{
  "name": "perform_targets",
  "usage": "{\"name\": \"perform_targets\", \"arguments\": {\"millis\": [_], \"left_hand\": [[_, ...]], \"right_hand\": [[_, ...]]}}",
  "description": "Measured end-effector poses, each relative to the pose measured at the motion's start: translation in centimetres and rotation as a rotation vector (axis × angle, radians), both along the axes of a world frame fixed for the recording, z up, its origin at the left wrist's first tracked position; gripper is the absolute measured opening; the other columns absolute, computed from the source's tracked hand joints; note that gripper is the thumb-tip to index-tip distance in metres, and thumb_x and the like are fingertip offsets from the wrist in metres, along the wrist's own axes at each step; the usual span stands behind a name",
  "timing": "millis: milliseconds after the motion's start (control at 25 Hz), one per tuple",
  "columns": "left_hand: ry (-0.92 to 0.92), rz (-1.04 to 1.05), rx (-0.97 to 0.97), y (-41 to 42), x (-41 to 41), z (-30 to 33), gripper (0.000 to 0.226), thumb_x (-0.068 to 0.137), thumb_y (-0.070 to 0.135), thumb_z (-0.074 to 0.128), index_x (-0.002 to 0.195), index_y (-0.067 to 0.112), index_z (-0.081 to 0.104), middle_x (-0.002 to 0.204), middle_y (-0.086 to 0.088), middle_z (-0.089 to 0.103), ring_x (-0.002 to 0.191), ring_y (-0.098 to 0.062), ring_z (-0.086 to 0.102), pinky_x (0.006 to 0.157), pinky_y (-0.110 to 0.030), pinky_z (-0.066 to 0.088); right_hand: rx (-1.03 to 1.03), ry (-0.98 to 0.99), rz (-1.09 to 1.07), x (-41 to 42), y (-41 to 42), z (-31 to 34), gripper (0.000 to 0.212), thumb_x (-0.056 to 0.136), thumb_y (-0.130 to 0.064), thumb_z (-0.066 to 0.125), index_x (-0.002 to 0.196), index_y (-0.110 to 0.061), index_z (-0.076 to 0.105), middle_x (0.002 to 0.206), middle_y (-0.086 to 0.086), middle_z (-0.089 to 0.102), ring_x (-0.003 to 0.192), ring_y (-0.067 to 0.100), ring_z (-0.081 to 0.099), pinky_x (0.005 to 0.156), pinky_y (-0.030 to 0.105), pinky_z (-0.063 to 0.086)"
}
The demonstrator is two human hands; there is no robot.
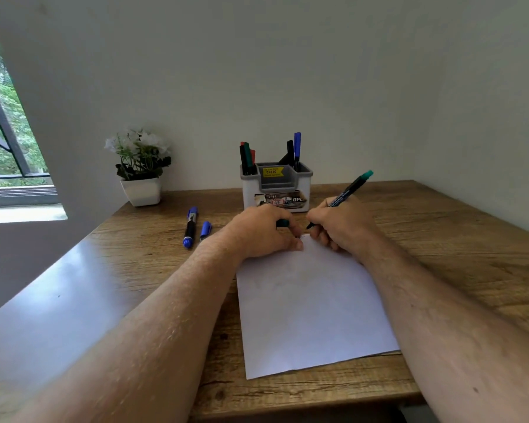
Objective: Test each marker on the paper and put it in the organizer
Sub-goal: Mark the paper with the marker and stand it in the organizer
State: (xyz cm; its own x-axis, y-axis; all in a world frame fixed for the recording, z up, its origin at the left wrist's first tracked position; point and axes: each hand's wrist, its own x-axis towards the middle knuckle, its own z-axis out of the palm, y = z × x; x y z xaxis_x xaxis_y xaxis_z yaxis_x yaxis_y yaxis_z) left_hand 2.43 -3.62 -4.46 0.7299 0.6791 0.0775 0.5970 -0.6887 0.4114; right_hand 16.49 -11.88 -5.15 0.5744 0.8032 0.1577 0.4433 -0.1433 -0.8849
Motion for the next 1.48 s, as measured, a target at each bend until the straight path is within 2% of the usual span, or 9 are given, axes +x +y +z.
{"name": "perform_targets", "arguments": {"millis": [160,280,360,480,680,880,1080,1400,1480], "left_hand": [[-0.016,0.001,0.001,0.0,0.0,0.1,0.029,0.082,0.047,0.073,0.109,0.036,0.069,0.115,0.007,0.061,0.098,-0.013,0.054,0.081,-0.026,0.041],[-0.026,0.002,-0.003,-0.1,-0.1,0.1,0.029,0.081,0.046,0.074,0.108,0.036,0.069,0.111,0.008,0.061,0.096,-0.011,0.054,0.081,-0.025,0.041],[-0.027,0.003,-0.006,-0.1,-0.1,0.1,0.03,0.081,0.045,0.074,0.109,0.035,0.07,0.114,0.008,0.063,0.097,-0.011,0.055,0.082,-0.025,0.042],[-0.02,0.002,-0.024,-0.1,0.0,0.1,0.031,0.081,0.044,0.074,0.11,0.033,0.069,0.118,0.006,0.063,0.1,-0.012,0.055,0.084,-0.026,0.043],[-0.018,0.002,-0.026,-0.1,0.1,0.2,0.03,0.082,0.043,0.075,0.109,0.033,0.07,0.114,0.008,0.062,0.097,-0.01,0.054,0.081,-0.025,0.042],[-0.023,-0.005,-0.036,-0.2,0.0,0.2,0.028,0.083,0.042,0.074,0.109,0.032,0.07,0.106,0.01,0.061,0.089,-0.007,0.053,0.077,-0.022,0.04],[-0.028,-0.009,-0.047,-0.4,0.0,0.4,0.028,0.083,0.039,0.074,0.11,0.031,0.07,0.107,0.009,0.063,0.092,-0.008,0.053,0.079,-0.023,0.04],[-0.031,0.003,-0.046,-0.4,-0.1,0.3,0.027,0.083,0.041,0.074,0.108,0.032,0.071,0.102,0.012,0.061,0.089,-0.006,0.053,0.079,-0.023,0.04],[-0.034,0.0,-0.045,-0.5,-0.1,0.4,0.027,0.084,0.04,0.074,0.108,0.031,0.07,0.096,0.014,0.058,0.083,-0.001,0.05,0.077,-0.022,0.039]], "right_hand": [[0.017,-0.102,-0.034,-0.1,0.1,0.1,0.015,0.074,-0.02,0.066,0.064,-0.009,0.067,0.05,-0.002,0.062,0.035,0.001,0.049,0.044,0.021,0.037],[-0.007,-0.127,-0.019,-0.3,0.2,0.1,0.014,0.076,-0.017,0.067,0.068,-0.006,0.069,0.056,0.001,0.064,0.036,-0.001,0.051,0.035,0.015,0.036],[-0.037,-0.147,-0.019,-0.4,0.2,0.1,0.013,0.075,-0.018,0.067,0.068,-0.007,0.069,0.06,0.003,0.066,0.045,0.004,0.055,0.038,0.016,0.037],[-0.05,-0.162,-0.01,-0.3,0.3,0.2,0.013,0.072,-0.017,0.067,0.063,-0.009,0.065,0.063,0.008,0.064,0.056,0.015,0.056,0.05,0.023,0.041],[-0.045,-0.17,-0.029,-0.3,0.5,-0.1,0.013,0.074,-0.019,0.067,0.068,-0.008,0.068,0.065,0.007,0.07,0.051,0.01,0.058,0.048,0.021,0.041],[-0.03,-0.173,-0.045,-0.1,0.8,-0.1,0.015,0.072,-0.019,0.066,0.065,-0.006,0.066,0.062,0.008,0.064,0.059,0.018,0.058,0.054,0.027,0.045],[-0.026,-0.184,-0.002,-0.1,0.7,-0.3,0.018,0.073,-0.019,0.067,0.072,-0.001,0.07,0.069,0.013,0.071,0.061,0.017,0.062,0.061,0.033,0.053],[-0.023,-0.187,0.023,-0.2,0.6,-0.2,0.015,0.075,-0.016,0.067,0.065,-0.005,0.064,0.063,0.012,0.061,0.06,0.02,0.056,0.055,0.027,0.044],[-0.007,-0.19,-0.051,0.1,1.0,-0.5,0.015,0.072,-0.018,0.066,0.068,-0.003,0.066,0.064,0.01,0.062,0.06,0.02,0.057,0.054,0.028,0.044]]}}
